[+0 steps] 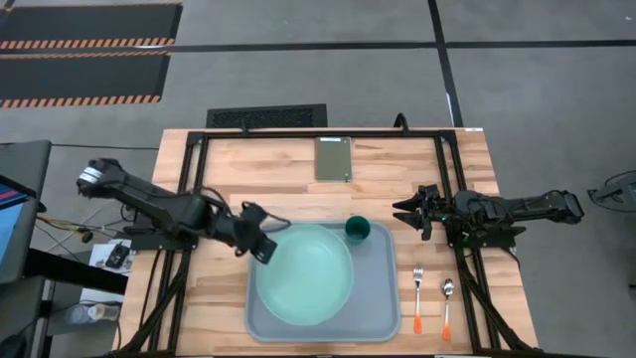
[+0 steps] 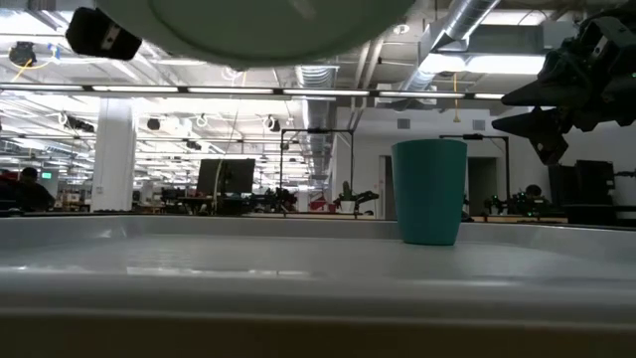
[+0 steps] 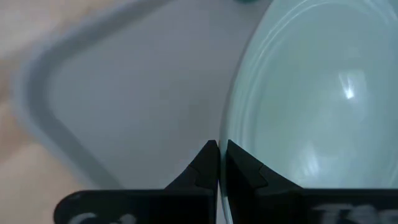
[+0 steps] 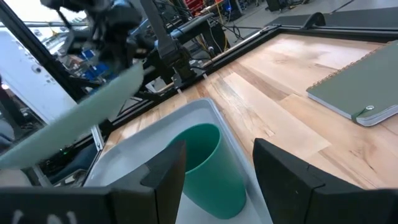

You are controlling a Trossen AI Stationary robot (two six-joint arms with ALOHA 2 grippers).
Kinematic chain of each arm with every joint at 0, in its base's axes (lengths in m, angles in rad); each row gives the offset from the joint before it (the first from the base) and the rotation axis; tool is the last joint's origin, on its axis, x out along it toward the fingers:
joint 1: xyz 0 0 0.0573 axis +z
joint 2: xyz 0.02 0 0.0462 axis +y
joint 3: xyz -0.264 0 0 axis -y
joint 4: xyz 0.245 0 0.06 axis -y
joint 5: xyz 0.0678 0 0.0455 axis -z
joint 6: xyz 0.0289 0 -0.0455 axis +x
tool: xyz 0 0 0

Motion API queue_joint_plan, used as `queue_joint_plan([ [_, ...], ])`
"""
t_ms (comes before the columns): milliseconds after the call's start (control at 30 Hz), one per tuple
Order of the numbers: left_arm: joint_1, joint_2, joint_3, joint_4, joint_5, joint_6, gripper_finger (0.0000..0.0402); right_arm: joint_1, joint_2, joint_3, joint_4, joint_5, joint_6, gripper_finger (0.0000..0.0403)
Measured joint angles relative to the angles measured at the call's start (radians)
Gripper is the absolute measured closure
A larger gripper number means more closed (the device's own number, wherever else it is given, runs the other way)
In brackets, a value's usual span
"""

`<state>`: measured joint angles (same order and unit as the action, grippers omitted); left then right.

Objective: Pick and place plate/cup/fork/spoon on tray
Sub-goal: Put the blue plate on the blue tray below the blue cup

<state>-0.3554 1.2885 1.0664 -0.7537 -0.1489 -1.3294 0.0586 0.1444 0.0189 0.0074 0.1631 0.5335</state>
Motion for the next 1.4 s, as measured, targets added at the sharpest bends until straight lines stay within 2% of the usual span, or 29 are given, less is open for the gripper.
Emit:
queue_joint_plan([
  [233,-0.037,0.175,0.0,0.192,0.061,-0.17,0.0401,0.0,0.0,0.0,-0.001,0.0,-0.001,0.0189],
  [433,-0.051,0.275,0.0,0.343,0.071,-0.26,0.0401,0.0,0.0,0.0,-0.001,0.0,-0.003,0.0189],
  [867,-0.09,0.335,0.001,0.428,-0.098,-0.402,0.0401,0.0,0.0,0.0,-0.002,-0.002,-0.011,0.0189],
  [1067,-0.151,0.398,0.001,0.515,-0.096,-0.489,0.0401,0.0,0.002,0.0,-0.002,-0.003,-0.011,0.0189],
  [1233,-0.17,0.413,0.003,0.504,-0.164,-0.541,0.0401,0.0,0.012,0.0,-0.002,-0.003,-0.011,0.0189],
  [1400,-0.173,0.456,0.019,0.51,-0.17,-0.558,0.0401,0.0,0.02,0.0,-0.002,-0.003,-0.011,0.0189],
])
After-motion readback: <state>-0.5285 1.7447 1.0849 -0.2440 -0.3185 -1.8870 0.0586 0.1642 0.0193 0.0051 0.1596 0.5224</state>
